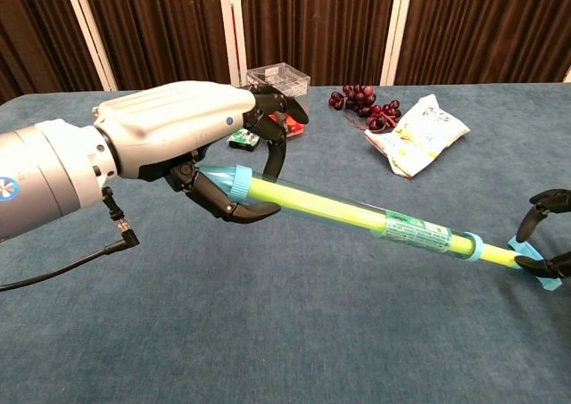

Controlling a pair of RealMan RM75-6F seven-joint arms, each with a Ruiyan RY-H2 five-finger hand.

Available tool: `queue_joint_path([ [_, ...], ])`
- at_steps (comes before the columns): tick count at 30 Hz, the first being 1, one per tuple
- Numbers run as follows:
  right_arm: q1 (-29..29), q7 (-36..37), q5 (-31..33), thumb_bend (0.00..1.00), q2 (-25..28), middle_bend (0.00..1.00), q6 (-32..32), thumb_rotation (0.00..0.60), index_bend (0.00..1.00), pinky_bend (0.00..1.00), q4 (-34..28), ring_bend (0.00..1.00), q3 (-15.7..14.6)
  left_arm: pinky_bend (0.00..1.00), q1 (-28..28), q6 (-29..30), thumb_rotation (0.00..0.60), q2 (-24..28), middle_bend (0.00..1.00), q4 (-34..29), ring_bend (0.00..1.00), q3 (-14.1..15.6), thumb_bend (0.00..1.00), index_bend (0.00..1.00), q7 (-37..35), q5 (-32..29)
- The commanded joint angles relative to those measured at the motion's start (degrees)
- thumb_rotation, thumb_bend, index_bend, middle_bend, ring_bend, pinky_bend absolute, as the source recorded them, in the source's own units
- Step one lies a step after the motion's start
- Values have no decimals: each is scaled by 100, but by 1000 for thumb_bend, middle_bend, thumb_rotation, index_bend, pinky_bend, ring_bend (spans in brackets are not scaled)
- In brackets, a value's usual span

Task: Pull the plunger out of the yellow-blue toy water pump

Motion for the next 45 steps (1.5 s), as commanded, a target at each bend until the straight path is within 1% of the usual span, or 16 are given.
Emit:
queue_joint_path([
  [1, 2, -8, 36, 338, 19, 118, -4, 600, 458, 93, -4, 42, 10, 107, -1, 7, 600, -6, 102, -1, 6, 2, 392, 617, 4, 2],
  [17, -3, -82, 115, 361, -24, 118, -57, 600, 458, 93, 56, 42, -154, 107, -34, 20, 600, -21, 103, -20, 6, -18, 392, 617, 41, -38],
  [26, -5, -63, 139, 384, -65, 118, -67, 600, 461, 93, 89, 44, -171, 107, -40, 31, 600, -14, 103, -16, 6, -17, 392, 617, 32, -42],
  [30, -7, -69, 168, 415, -66, 119, -64, 600, 506, 93, 106, 47, -164, 107, -43, 35, 600, -7, 103, -14, 6, -8, 391, 617, 32, -34],
  [38, -3, -132, 259, 429, -13, 133, -30, 600, 612, 92, 97, 52, -117, 107, -39, 56, 600, 27, 103, -25, 6, -16, 391, 617, 0, -37],
  [45, 19, -157, 235, 428, 105, 137, 33, 600, 634, 92, 41, 53, -29, 107, -22, 92, 600, 109, 103, -93, 6, -18, 392, 618, -41, -15],
])
